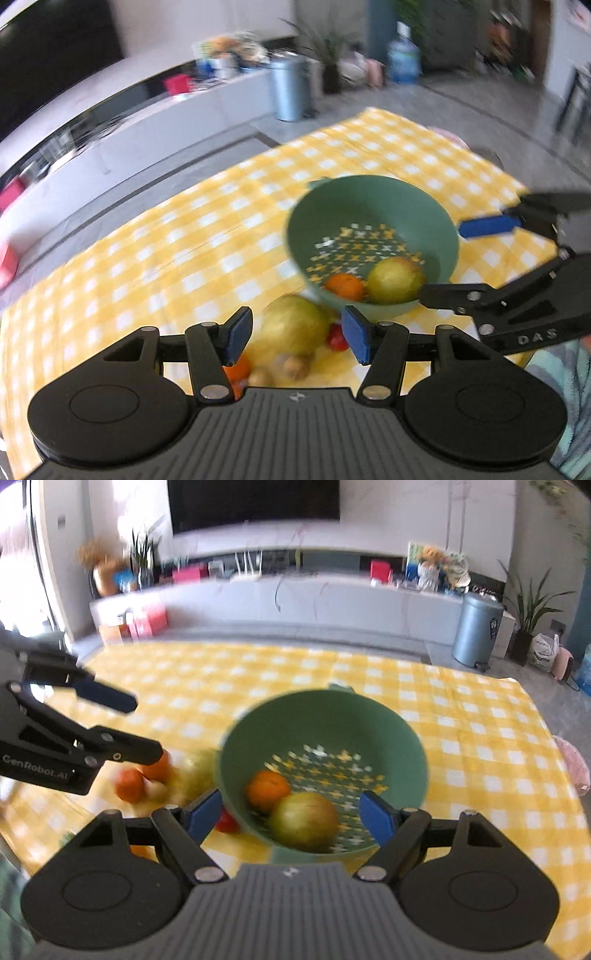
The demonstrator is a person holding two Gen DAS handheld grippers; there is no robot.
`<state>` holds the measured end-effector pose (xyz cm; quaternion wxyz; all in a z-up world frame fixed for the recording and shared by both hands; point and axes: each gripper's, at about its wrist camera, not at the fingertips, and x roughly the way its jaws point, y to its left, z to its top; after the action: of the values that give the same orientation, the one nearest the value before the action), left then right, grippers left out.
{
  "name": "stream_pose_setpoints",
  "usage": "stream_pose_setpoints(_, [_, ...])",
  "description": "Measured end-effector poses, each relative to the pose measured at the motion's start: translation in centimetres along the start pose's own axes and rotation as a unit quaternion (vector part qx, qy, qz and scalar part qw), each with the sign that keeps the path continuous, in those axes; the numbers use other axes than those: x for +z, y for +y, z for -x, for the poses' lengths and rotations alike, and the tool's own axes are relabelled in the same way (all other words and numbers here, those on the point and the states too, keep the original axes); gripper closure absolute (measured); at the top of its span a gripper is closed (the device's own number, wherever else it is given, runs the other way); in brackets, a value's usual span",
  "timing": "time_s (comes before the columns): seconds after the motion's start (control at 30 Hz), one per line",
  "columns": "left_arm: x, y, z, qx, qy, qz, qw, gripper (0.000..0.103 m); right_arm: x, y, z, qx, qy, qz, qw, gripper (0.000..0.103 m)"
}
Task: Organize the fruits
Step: 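Grasp an orange on the table with the right tool while the left tool withdraws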
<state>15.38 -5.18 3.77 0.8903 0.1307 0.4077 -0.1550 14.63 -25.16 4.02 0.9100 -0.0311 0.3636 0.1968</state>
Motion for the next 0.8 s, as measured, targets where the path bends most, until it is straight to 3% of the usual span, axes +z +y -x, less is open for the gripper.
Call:
stream_pose_setpoints(0.17, [-4.2, 2.7, 1.9, 0.006, -0.017, 0.072, 0.9973, 0.037, -1.7, 3.5, 1.9, 0.02, -0.049, -0.034, 0.998, 0.025])
stream_pose_setpoints(0.3, [-7.2, 3.7, 2.9, 0.009, -0.035, 0.098, 0.9946, 0.037, -3.4, 5.5, 1.8, 0.046, -0.074, -0.079, 0.993, 0.025])
stream_pose_setpoints(0.43, [-9.3, 4.2, 3.4, 0.015, -0.066, 0.117, 0.9909, 0.037, -5.2, 7.3, 1.3, 0.034, -0.094, -0.102, 0.99, 0.025])
stream_pose_setpoints(0.57, [-10.4, 4.2, 3.1, 0.014, -0.08, 0.118, 0.9898, 0.037, -6.5, 8.5, -0.1, 0.029, -0.086, -0.107, 0.99, 0.025])
stream_pose_setpoints(0.67, [-11.1, 4.2, 2.0, 0.026, -0.066, 0.109, 0.9915, 0.037, -7.1, 9.5, -1.3, 0.049, -0.062, -0.091, 0.993, 0.025])
stream_pose_setpoints(0.8, [-11.9, 4.5, 1.1, 0.03, -0.05, 0.11, 0.9922, 0.041, -7.5, 10.8, -3.0, 0.071, -0.037, -0.069, 0.994, 0.034])
